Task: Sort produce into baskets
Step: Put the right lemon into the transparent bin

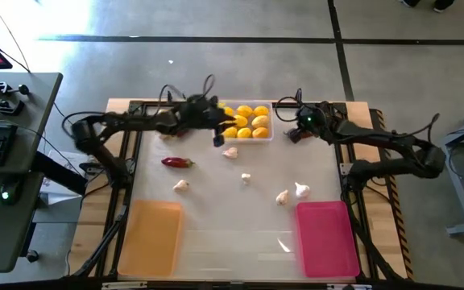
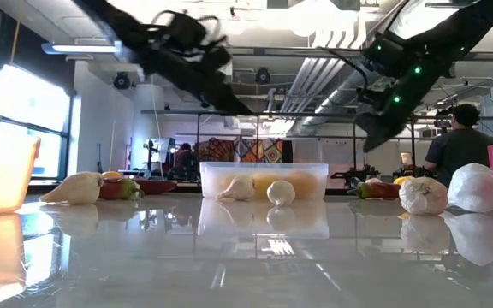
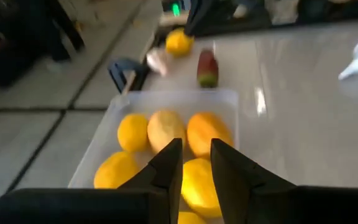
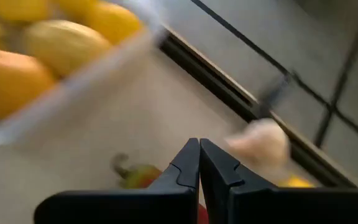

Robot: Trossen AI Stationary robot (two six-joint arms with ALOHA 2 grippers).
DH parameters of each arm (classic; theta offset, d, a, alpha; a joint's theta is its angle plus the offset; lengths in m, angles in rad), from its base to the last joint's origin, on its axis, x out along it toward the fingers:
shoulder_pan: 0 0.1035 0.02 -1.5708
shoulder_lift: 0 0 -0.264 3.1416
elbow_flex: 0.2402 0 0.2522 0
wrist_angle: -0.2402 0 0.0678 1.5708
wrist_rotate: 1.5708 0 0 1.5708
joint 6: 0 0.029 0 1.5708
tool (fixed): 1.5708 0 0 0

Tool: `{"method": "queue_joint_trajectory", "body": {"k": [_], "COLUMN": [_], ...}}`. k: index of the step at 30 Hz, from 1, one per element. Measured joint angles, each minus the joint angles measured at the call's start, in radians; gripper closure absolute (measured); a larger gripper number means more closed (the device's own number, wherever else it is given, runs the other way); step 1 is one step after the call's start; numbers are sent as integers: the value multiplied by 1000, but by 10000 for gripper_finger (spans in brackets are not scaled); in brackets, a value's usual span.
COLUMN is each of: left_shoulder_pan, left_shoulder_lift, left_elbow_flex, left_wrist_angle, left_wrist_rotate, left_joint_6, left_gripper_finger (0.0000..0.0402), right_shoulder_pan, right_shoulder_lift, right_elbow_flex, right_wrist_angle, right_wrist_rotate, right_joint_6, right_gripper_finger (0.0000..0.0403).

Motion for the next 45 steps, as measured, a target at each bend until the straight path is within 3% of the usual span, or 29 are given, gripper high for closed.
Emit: {"method": "queue_joint_trajectory", "body": {"k": [3,9,15,19,23,33,40,45], "left_shoulder_pan": [-22,-44,-59,-64,-63,-64,-64,-64], "left_shoulder_lift": [-85,-217,-298,-313,-312,-312,-312,-312], "left_elbow_flex": [-152,-358,-452,-484,-495,-497,-497,-497], "left_wrist_angle": [161,311,321,324,325,326,325,316], "left_wrist_rotate": [16,163,179,179,177,177,177,177], "left_joint_6": [-25,-84,-102,-101,-100,-73,-72,-72], "left_gripper_finger": [335,335,335,335,335,335,335,335], "right_shoulder_pan": [-44,-139,-195,-204,-207,-223,-227,-284], "right_shoulder_lift": [-10,-8,1,12,37,162,243,346], "right_elbow_flex": [0,0,0,0,0,26,228,397], "right_wrist_angle": [-78,-189,-204,-209,-176,-122,-331,-522], "right_wrist_rotate": [10,9,15,98,104,122,161,106], "right_joint_6": [78,204,298,303,299,351,298,264], "right_gripper_finger": [402,385,287,212,166,155,155,155]}}
